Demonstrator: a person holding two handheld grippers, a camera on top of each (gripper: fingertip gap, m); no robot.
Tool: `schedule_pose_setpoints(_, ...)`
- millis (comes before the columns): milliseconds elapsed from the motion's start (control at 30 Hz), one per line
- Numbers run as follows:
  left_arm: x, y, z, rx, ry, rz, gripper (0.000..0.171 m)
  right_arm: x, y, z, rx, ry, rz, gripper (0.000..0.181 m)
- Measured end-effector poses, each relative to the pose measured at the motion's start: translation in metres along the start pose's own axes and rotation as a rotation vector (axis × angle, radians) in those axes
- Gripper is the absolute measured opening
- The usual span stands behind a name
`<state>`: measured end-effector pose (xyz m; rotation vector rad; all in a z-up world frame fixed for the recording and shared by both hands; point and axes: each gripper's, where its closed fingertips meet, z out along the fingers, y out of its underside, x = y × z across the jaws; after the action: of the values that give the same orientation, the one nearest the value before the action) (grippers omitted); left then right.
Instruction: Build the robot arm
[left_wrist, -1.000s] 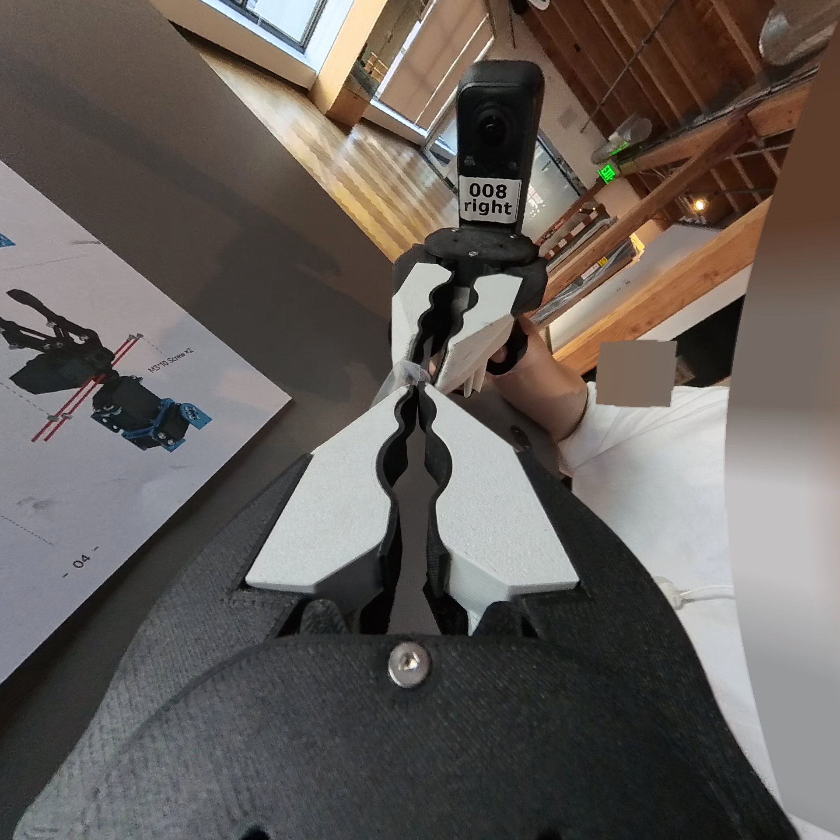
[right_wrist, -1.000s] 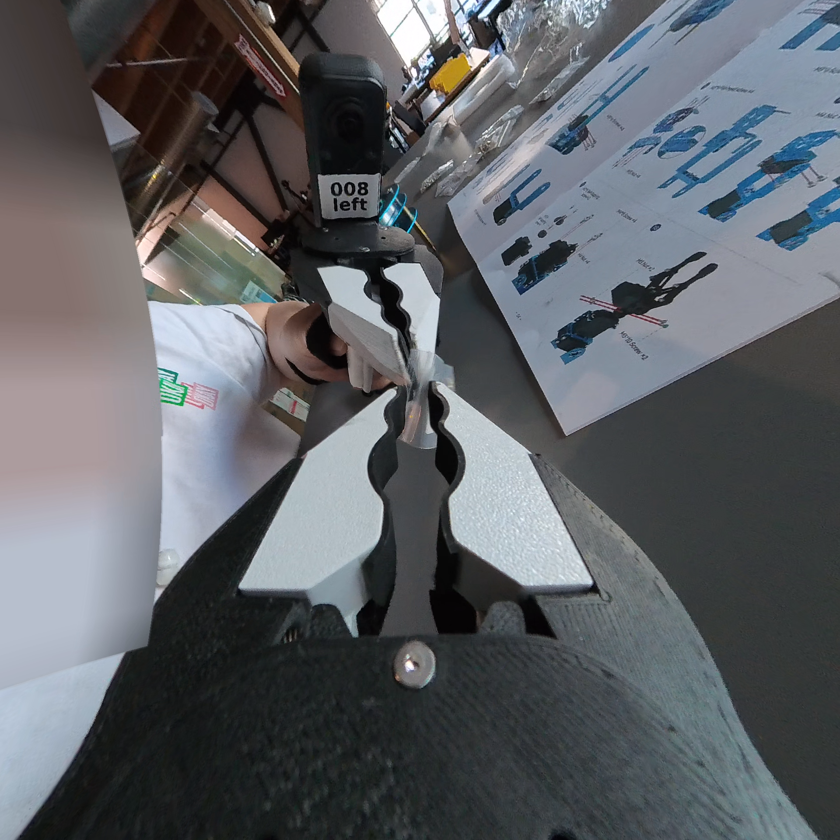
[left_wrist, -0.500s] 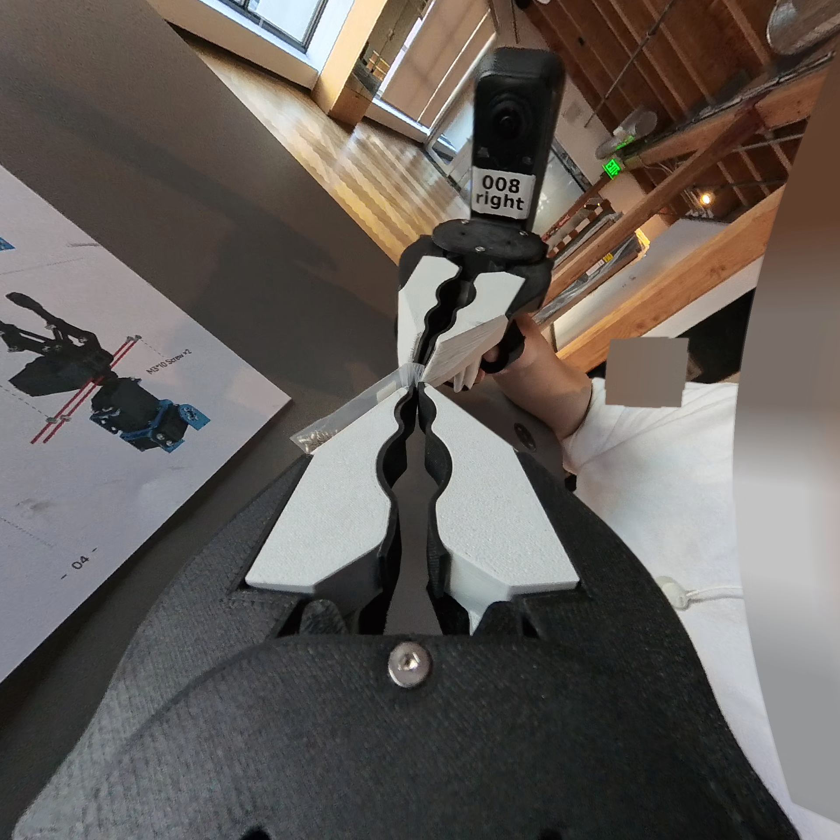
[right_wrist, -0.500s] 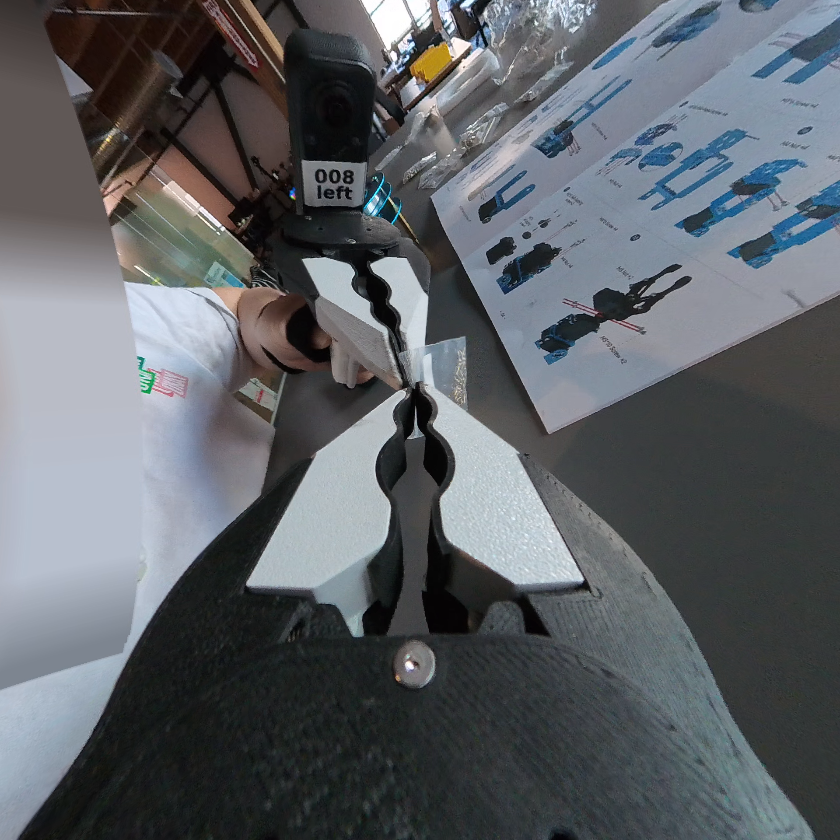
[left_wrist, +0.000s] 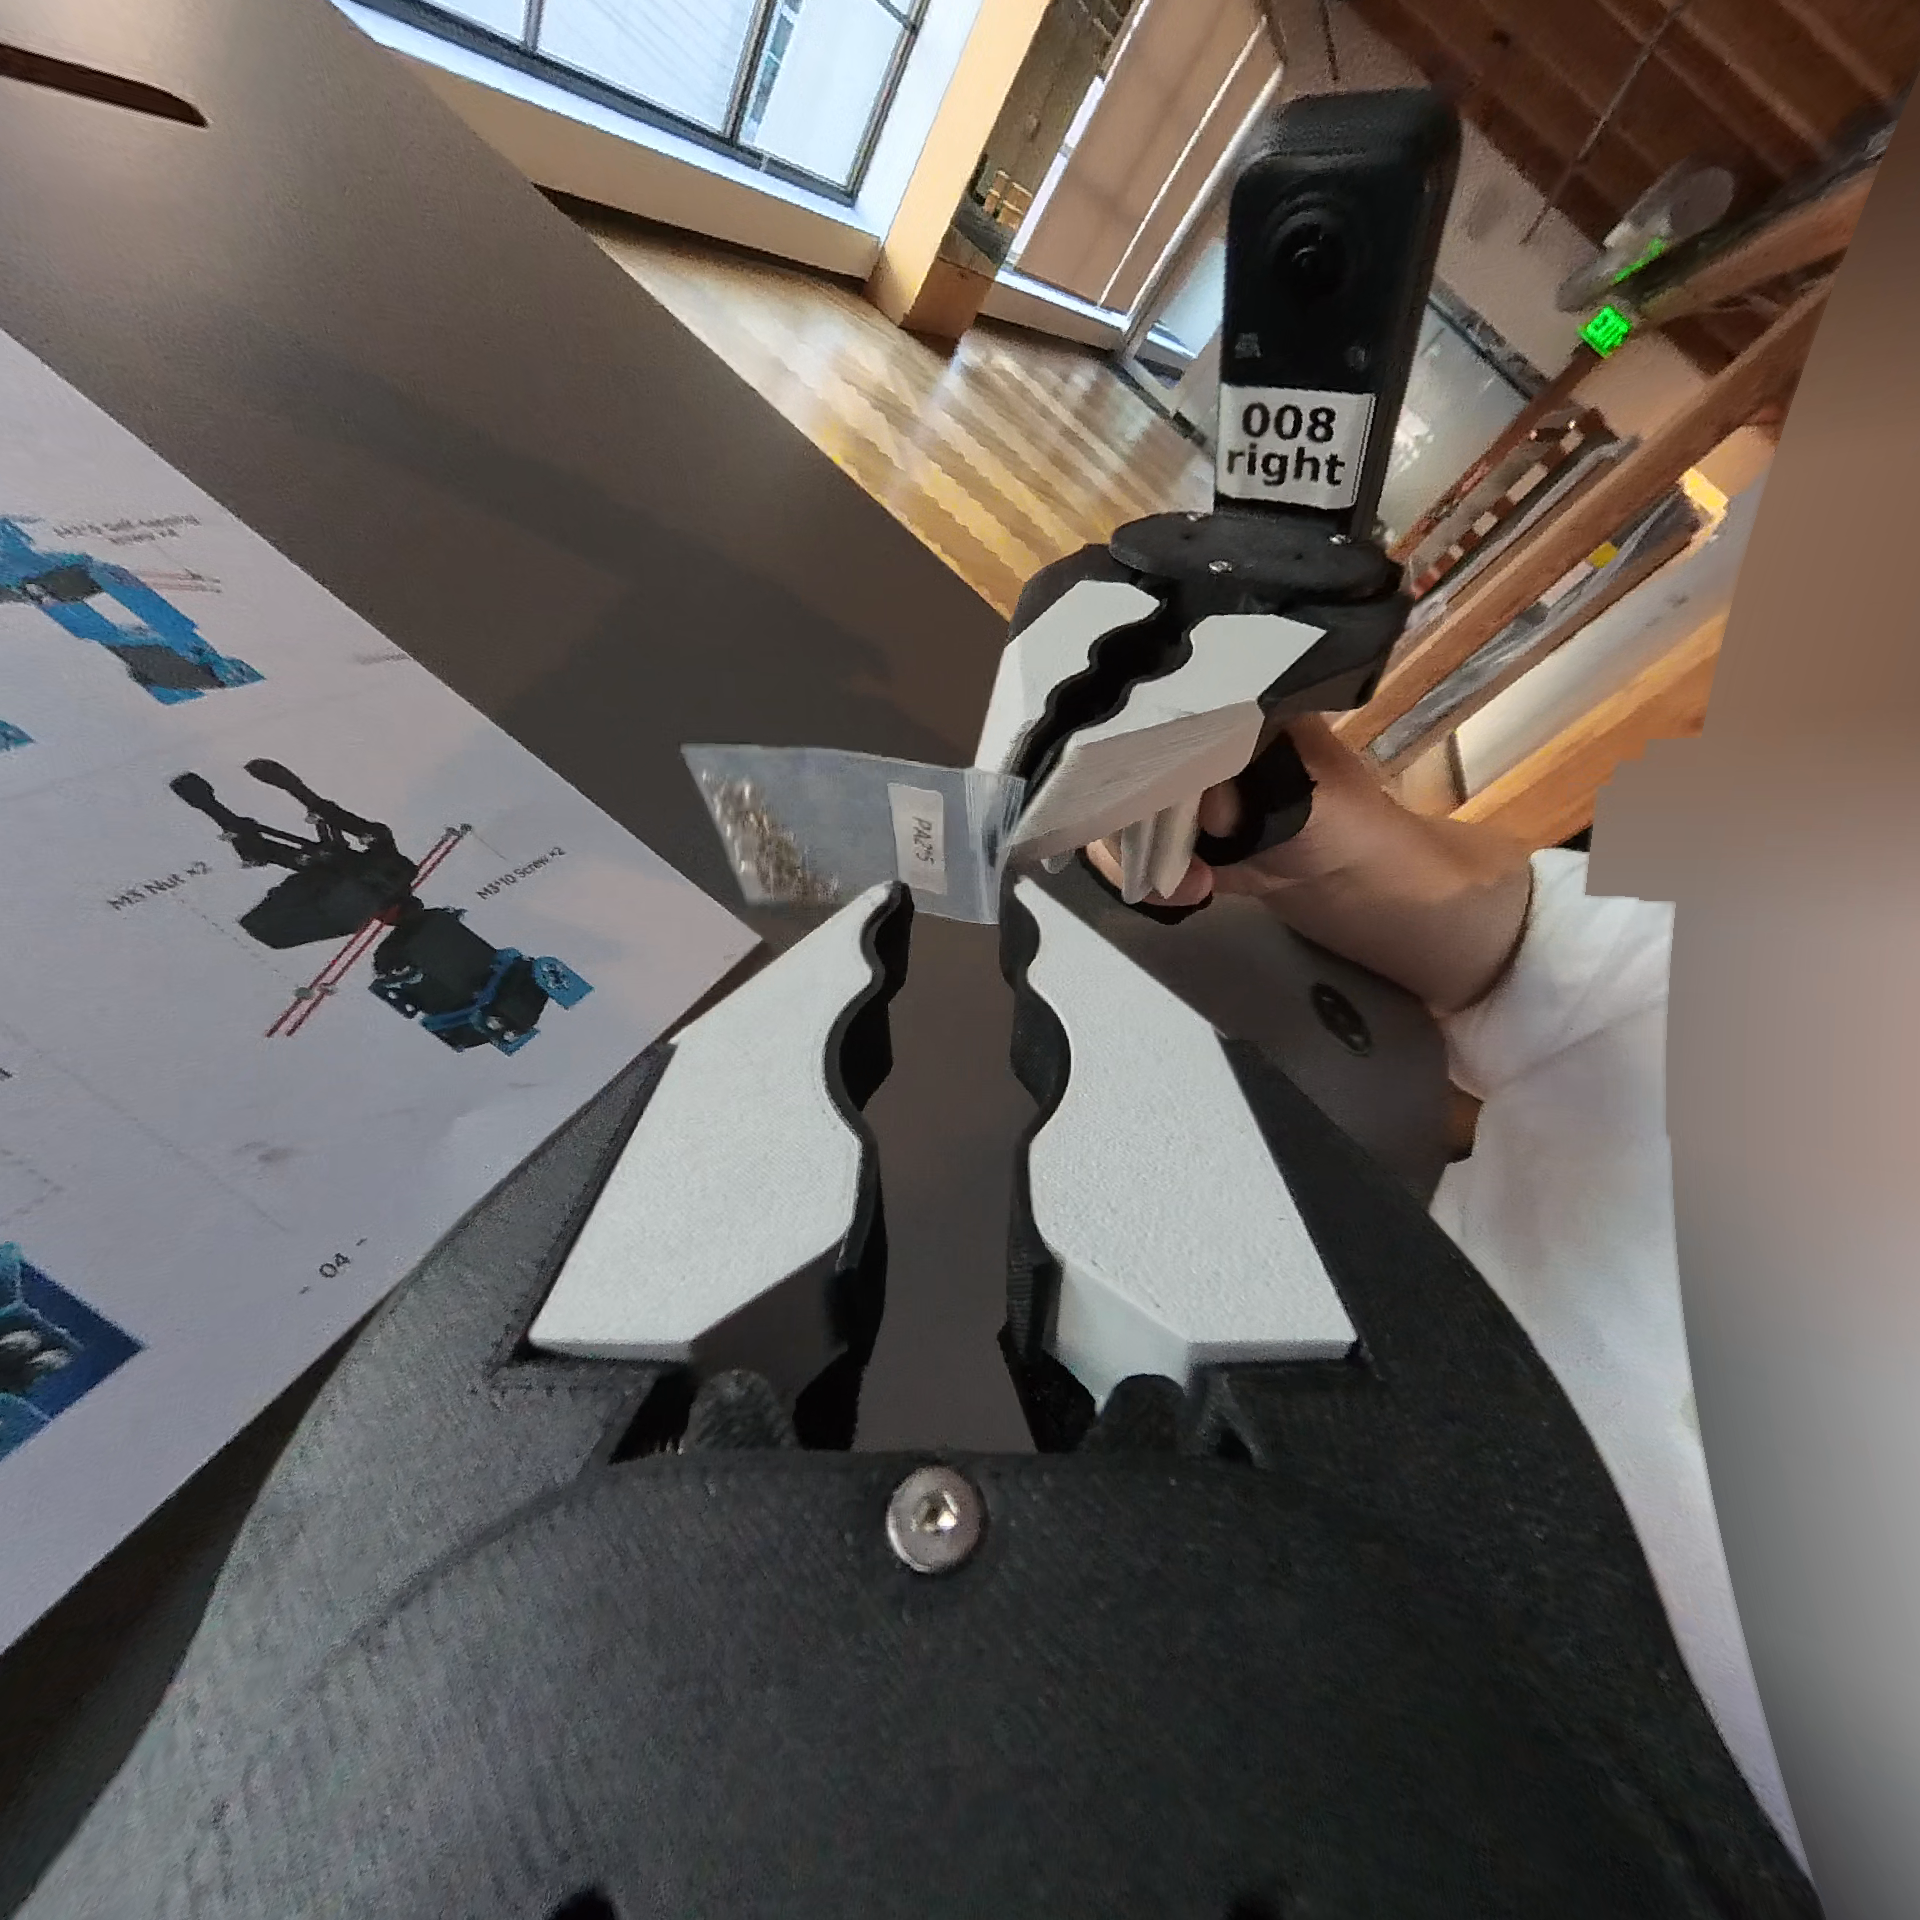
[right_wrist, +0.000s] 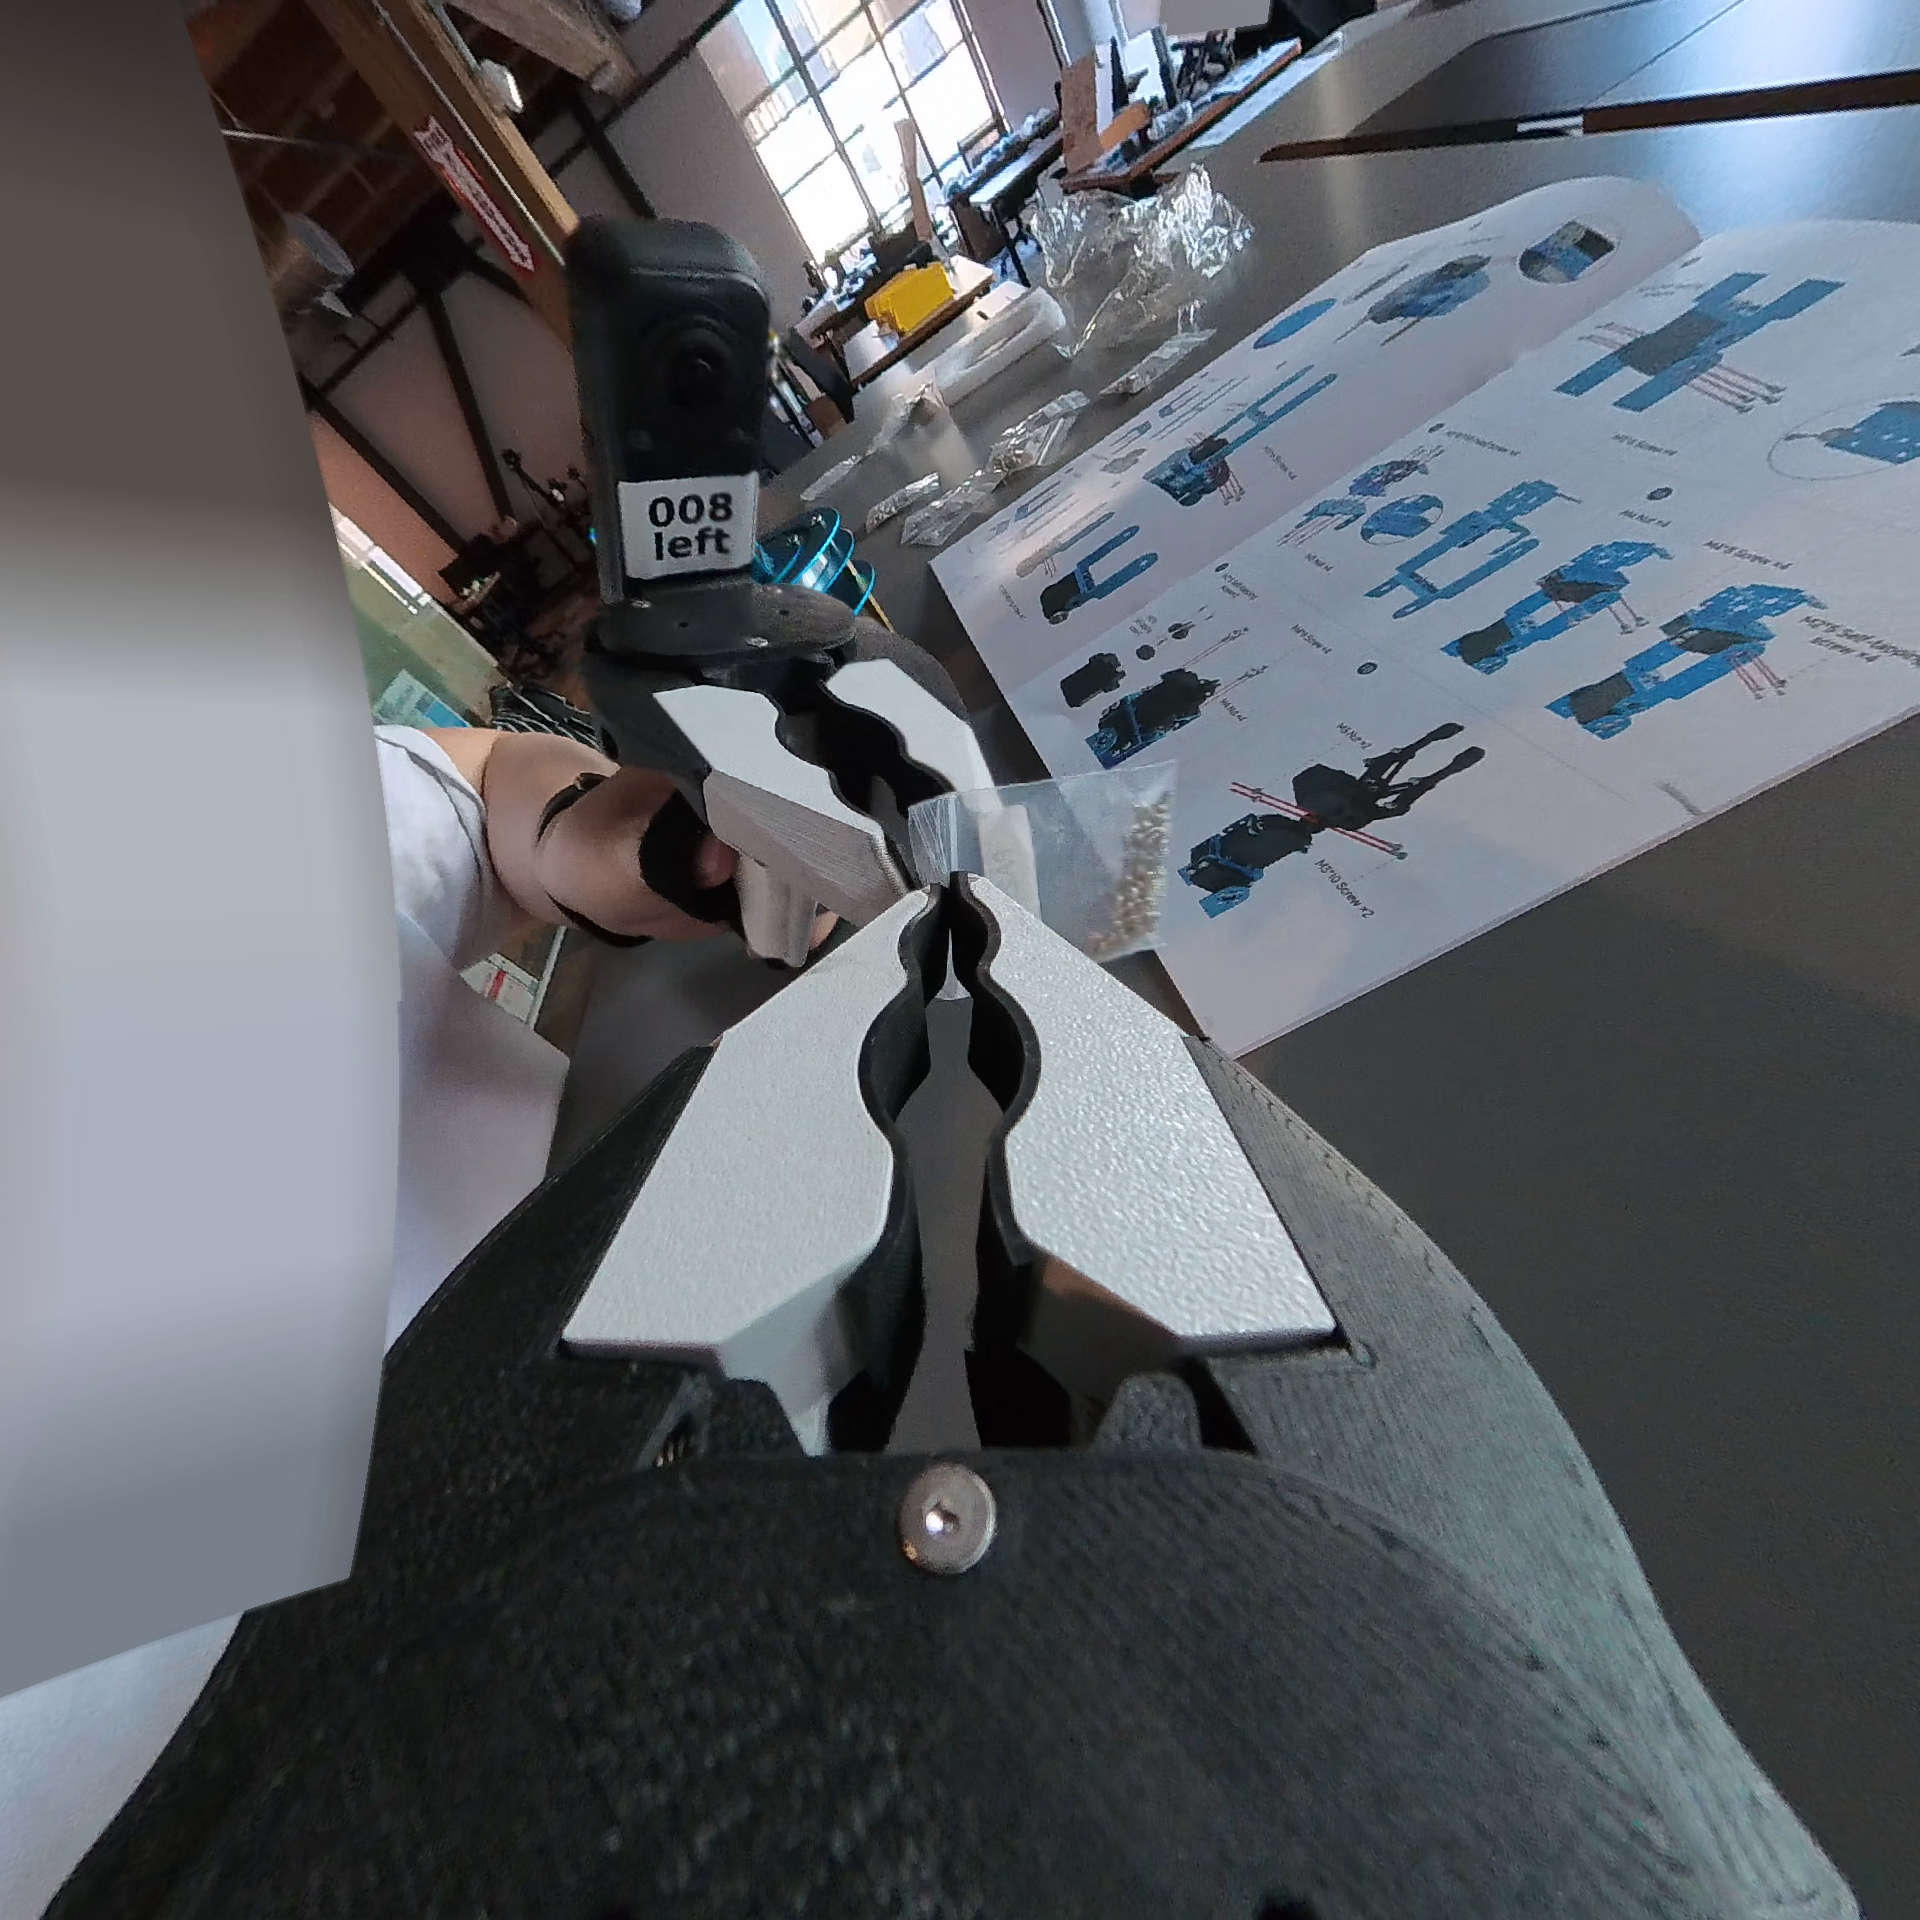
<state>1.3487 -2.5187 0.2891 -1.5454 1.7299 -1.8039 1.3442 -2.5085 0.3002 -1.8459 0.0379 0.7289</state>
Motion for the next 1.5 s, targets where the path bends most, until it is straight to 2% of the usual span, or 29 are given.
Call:
schedule_pose_setpoints(167, 0.002, 0.003, 0.000, -0.027, -0.022, 0.076, 0.000, 0.005, 0.004, 0.003, -0.022, 0.042, -0.016, 0.000)
schedule_pose_setpoints(367, -0.007, 0.006, 0.000, -0.066, -0.069, 0.116, 0.000, 0.012, 0.007, 0.008, -0.029, 0.102, -0.028, 0.000)
schedule_pose_setpoints(500, -0.008, 0.010, -0.002, -0.129, -0.031, 0.116, 0.000, 0.014, 0.010, 0.010, -0.022, 0.073, 0.056, 0.000)
schedule_pose_setpoints(600, -0.016, 0.012, -0.001, -0.167, -0.067, 0.158, 0.000, 0.021, 0.013, 0.012, 0.011, 0.114, 0.097, 0.000)
schedule_pose_setpoints(800, -0.028, 0.007, -0.004, -0.156, -0.162, 0.204, 0.000, 0.030, 0.008, 0.016, 0.061, 0.230, 0.100, 0.000)
schedule_pose_setpoints(967, -0.036, 0.006, -0.006, -0.145, -0.158, 0.146, 0.000, 0.036, 0.009, 0.020, 0.071, 0.285, 0.132, 0.000)
schedule_pose_setpoints(1100, -0.038, 0.004, -0.007, -0.147, -0.205, 0.220, 0.000, 0.038, 0.008, 0.022, 0.085, 0.337, 0.127, 0.000)
schedule_pose_setpoints(1200, -0.036, 0.002, -0.007, -0.139, -0.194, 0.257, 0.000, 0.034, 0.005, 0.022, 0.121, 0.321, 0.140, 0.000)
schedule_pose_setpoints(1267, -0.031, -0.005, -0.009, -0.088, -0.179, 0.304, 0.000, 0.030, 0.002, 0.021, 0.143, 0.295, 0.128, 0.000)
schedule_pose_setpoints(1433, -0.034, -0.007, -0.009, -0.090, -0.238, 0.444, 0.000, 0.029, 0.008, 0.027, 0.081, 0.291, 0.102, 0.000)
schedule_pose_setpoints(1500, -0.034, -0.007, -0.010, -0.101, -0.241, 0.440, 0.000, 0.029, 0.008, 0.027, 0.079, 0.281, 0.112, 0.000)
